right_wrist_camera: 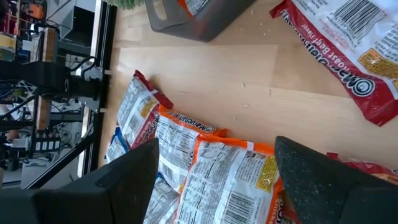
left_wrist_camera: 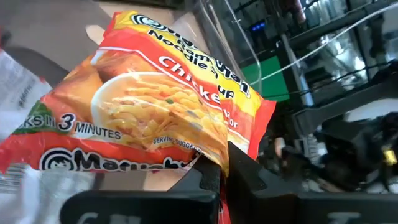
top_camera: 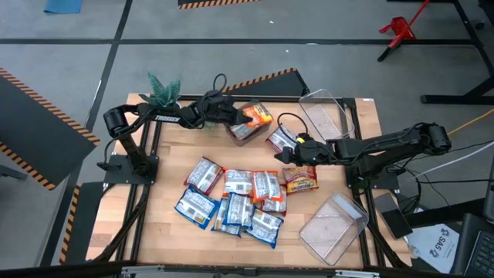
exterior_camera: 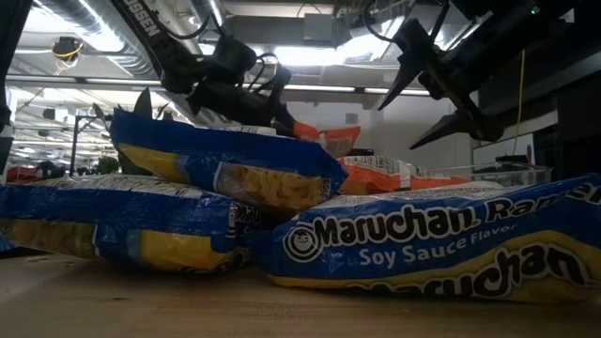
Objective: Sort Maruchan noodles
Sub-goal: Put the orange noodle pack into the black bin
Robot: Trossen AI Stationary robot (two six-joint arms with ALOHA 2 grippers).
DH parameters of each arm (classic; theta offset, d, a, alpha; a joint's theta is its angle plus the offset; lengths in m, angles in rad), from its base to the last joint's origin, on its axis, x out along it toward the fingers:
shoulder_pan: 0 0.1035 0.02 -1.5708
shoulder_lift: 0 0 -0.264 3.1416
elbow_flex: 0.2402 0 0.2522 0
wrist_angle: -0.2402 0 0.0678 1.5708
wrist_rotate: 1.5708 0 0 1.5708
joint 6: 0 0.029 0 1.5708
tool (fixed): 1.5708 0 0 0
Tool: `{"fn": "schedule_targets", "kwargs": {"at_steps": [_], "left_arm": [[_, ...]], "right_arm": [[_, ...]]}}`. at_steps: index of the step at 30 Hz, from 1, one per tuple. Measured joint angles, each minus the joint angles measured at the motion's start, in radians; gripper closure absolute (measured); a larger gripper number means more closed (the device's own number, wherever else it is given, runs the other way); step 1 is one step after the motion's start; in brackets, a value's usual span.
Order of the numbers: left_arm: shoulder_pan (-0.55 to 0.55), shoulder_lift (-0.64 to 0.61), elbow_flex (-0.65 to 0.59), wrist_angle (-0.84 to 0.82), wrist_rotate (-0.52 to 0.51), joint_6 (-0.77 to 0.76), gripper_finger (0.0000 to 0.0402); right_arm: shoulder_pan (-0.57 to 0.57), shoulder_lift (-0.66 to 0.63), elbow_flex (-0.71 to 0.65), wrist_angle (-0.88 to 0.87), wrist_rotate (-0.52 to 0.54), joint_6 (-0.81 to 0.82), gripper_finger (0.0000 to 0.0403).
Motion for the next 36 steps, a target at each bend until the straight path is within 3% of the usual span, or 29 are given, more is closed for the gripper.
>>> {"fn": "schedule_targets", "kwargs": {"at_steps": [6, 10, 17, 23, 30, 36], "left_arm": [[-0.001, 0.002, 0.018, -0.095, -0.004, 0.111, 0.0401], [-0.001, 0.003, 0.124, -0.237, 0.000, 0.181, 0.0401], [-0.031, 0.002, 0.325, -0.576, -0.142, 0.464, 0.0401], [-0.079, 0.018, 0.302, -0.559, -0.250, 0.527, 0.0401], [-0.088, 0.086, 0.276, -0.495, -0.379, 0.469, 0.0401], [-0.086, 0.115, 0.275, -0.479, -0.399, 0.435, 0.0401]], "right_arm": [[0.000, 0.000, 0.000, 0.000, 0.004, 0.001, 0.0100], [0.000, 0.000, 0.000, 0.000, 0.004, 0.002, 0.0100], [0.000, 0.000, 0.000, 0.000, 0.004, -0.006, 0.0100], [0.000, 0.000, 0.000, -0.001, 0.006, -0.013, 0.0100], [-0.001, 0.001, 0.001, -0.006, 0.016, -0.016, 0.0100], [-0.001, 0.001, 0.001, -0.004, 0.016, -0.016, 0.0100]]}}
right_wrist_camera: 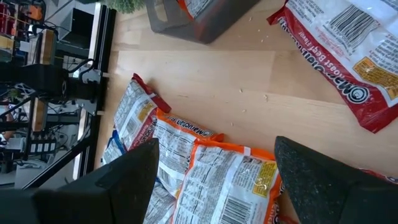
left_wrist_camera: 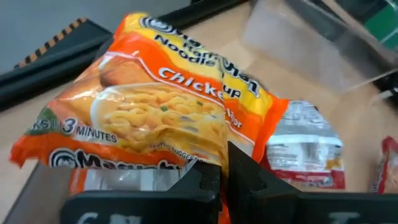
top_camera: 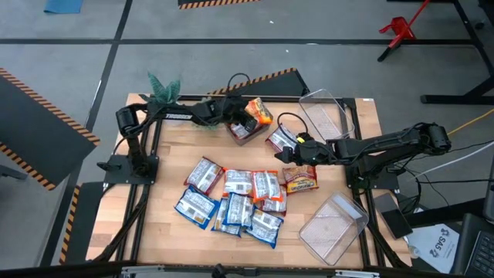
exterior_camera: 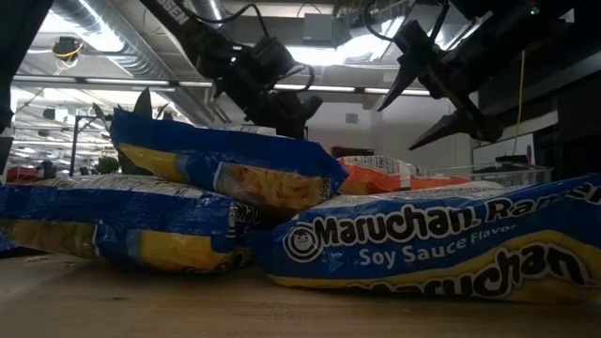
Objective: Sort Maruchan noodles
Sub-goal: Put the orange noodle pack into the black bin
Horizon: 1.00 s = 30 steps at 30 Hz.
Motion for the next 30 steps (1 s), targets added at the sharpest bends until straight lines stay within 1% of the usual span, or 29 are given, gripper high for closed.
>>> {"fn": "schedule_targets", "kwargs": {"at_steps": [10, 16, 18, 23, 30], "left_arm": [[-0.003, 0.001, -0.001, -0.017, -0.071, -0.099, 0.0401], [-0.009, 0.001, -0.001, -0.025, 0.005, -0.148, 0.0398], [-0.011, 0.001, -0.001, -0.022, 0.014, -0.151, 0.0399], [-0.013, 0.001, 0.005, -0.028, -0.048, -0.166, 0.0400], [-0.033, 0.001, 0.005, -0.031, -0.084, -0.253, 0.0401]], "right_arm": [[0.000, 0.000, 0.000, -0.003, 0.018, -0.004, 0.0100], [0.000, 0.000, 0.000, -0.003, 0.027, -0.024, 0.0100], [0.000, 0.000, 0.000, -0.003, 0.034, -0.025, 0.0100], [0.000, 0.000, 0.000, -0.002, 0.035, -0.027, 0.0100], [0.000, 0.000, 0.000, -0.002, 0.034, -0.027, 0.0100]]}}
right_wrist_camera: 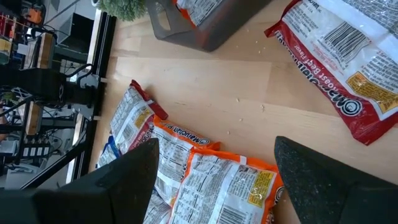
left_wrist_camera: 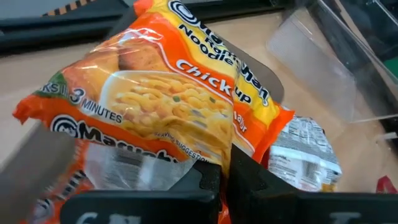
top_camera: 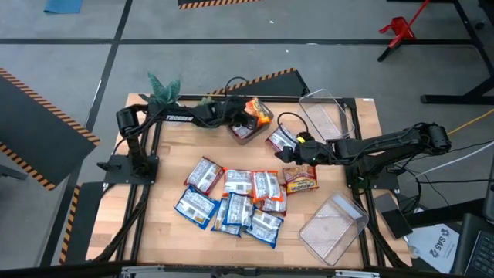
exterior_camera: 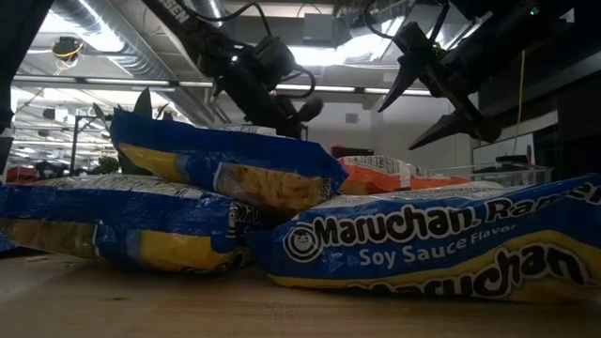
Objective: Sort Maruchan noodles
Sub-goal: Put the orange noodle pack into the black bin
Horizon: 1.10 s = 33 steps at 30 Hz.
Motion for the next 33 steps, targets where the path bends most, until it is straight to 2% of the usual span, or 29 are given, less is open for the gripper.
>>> {"fn": "schedule_targets", "kwargs": {"at_steps": [17, 33], "left_arm": [[-0.009, 0.000, 0.012, -0.012, -0.046, -0.051, 0.0399], [-0.006, 0.000, 0.012, -0.009, 0.011, -0.048, 0.0293]], "right_arm": [[0.000, 0.000, 0.000, -0.023, -0.001, -0.025, 0.0100], [0.000, 0.000, 0.000, -0.030, -0.002, -0.045, 0.0100]]}}
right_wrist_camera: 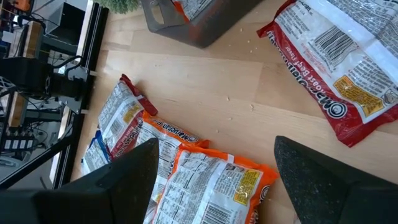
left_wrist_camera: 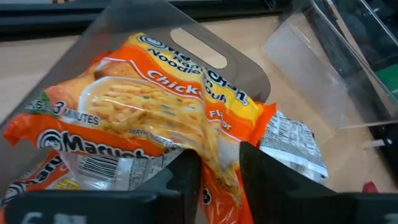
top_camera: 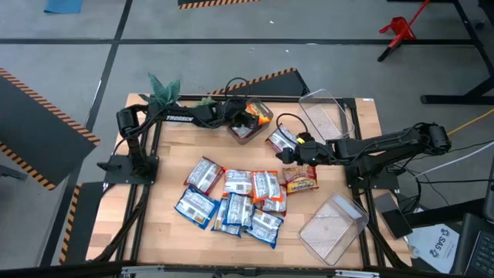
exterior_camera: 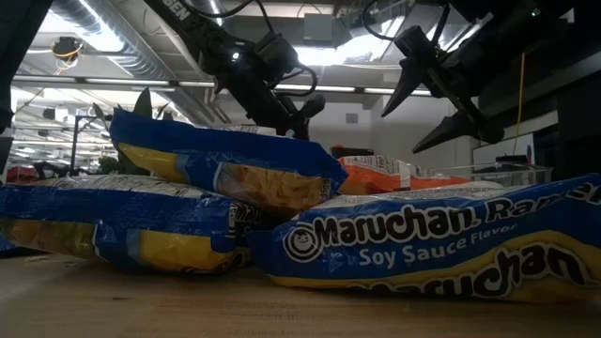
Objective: Sort Maruchan noodles
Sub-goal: Put the orange noodle pack into the black bin
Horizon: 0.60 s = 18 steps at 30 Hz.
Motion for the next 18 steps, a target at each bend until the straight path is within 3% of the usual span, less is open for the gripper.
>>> {"fn": "schedule_targets", "kwargs": {"at_steps": [9, 18], "left_arm": [[0.037, -0.024, 0.001, 0.079, 0.160, -0.007, 0.0281], [0.039, -0.070, 0.001, 0.063, 0.163, 0.023, 0.0280]], "right_arm": [[-0.001, 0.000, 0.000, 0.092, 0.002, -0.093, 0.0100], [-0.072, 0.000, 0.001, 0.208, 0.023, -0.212, 0.0100]]}}
